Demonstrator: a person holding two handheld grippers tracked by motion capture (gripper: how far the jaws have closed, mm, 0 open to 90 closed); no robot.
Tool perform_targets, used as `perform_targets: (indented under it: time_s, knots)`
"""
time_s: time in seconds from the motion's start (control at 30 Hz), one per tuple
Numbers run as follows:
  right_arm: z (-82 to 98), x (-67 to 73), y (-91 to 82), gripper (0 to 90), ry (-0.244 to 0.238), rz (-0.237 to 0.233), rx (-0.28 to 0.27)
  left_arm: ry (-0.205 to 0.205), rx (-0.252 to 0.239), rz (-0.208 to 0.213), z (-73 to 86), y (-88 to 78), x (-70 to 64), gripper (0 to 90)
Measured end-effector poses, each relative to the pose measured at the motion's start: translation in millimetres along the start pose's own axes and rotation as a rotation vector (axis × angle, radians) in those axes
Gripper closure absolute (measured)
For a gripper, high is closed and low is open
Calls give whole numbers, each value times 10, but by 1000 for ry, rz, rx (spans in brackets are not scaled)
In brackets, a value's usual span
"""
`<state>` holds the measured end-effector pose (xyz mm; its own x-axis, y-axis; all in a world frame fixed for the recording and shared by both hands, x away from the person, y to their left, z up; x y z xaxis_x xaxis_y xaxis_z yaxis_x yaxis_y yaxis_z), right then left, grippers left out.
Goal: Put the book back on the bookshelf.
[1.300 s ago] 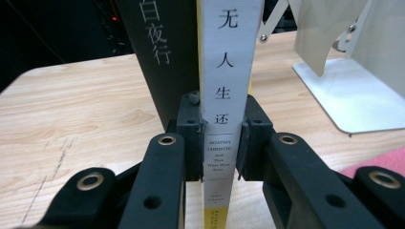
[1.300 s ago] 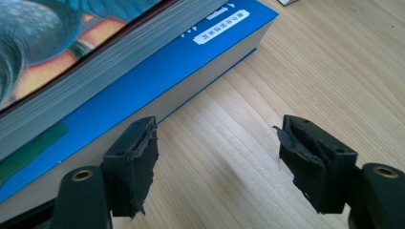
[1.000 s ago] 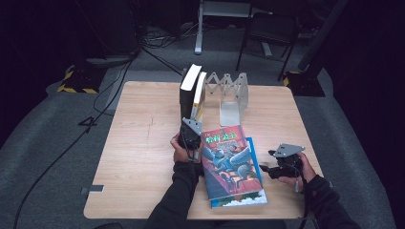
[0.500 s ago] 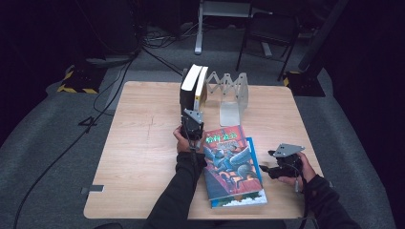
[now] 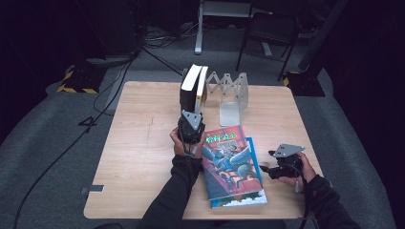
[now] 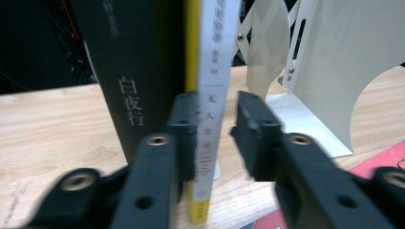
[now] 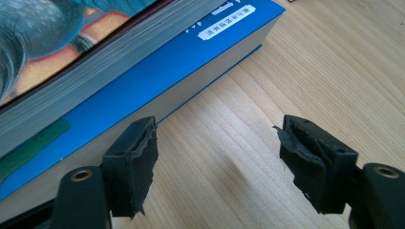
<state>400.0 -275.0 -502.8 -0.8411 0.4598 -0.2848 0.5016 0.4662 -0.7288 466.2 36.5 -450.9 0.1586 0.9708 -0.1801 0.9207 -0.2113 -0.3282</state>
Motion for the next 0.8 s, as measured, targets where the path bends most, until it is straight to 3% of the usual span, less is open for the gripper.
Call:
perform_targets:
  time_s: [0.13, 0.2, 0.27, 0.53, 0.6, 0.8]
  knots:
    - [-1, 1, 2, 296, -1, -1, 2, 9, 8, 11, -9, -6, 8, 759]
    - [-1, 1, 6, 296, -1, 0, 3, 48, 13, -8, -32, 59, -10, 758]
    - [-2, 2, 9, 296, -2, 0, 3, 49, 13, -6, -38, 83, -17, 758]
    - [4, -5, 4, 296, 2, -1, 1, 1, 38, -36, -133, 293, 35, 745]
    - [5, -6, -1, 297, 4, -1, -2, -10, 45, -27, -142, 302, 63, 735]
    - [10, -20, -24, 296, 9, 6, -6, 24, 71, 28, -65, 162, 116, 684]
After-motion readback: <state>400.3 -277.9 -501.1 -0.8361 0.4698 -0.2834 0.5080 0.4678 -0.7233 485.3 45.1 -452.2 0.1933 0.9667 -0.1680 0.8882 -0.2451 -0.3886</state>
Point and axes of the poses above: each handheld gripper's, and its own axes: y roughly forward along the jaws, z roughly out of its underside, x roughly to its left, the point moved 4 cm from there along y, roughly forward along the jaws, and after that the axes turned 11 degrees about -y, right-handed, at the moved point
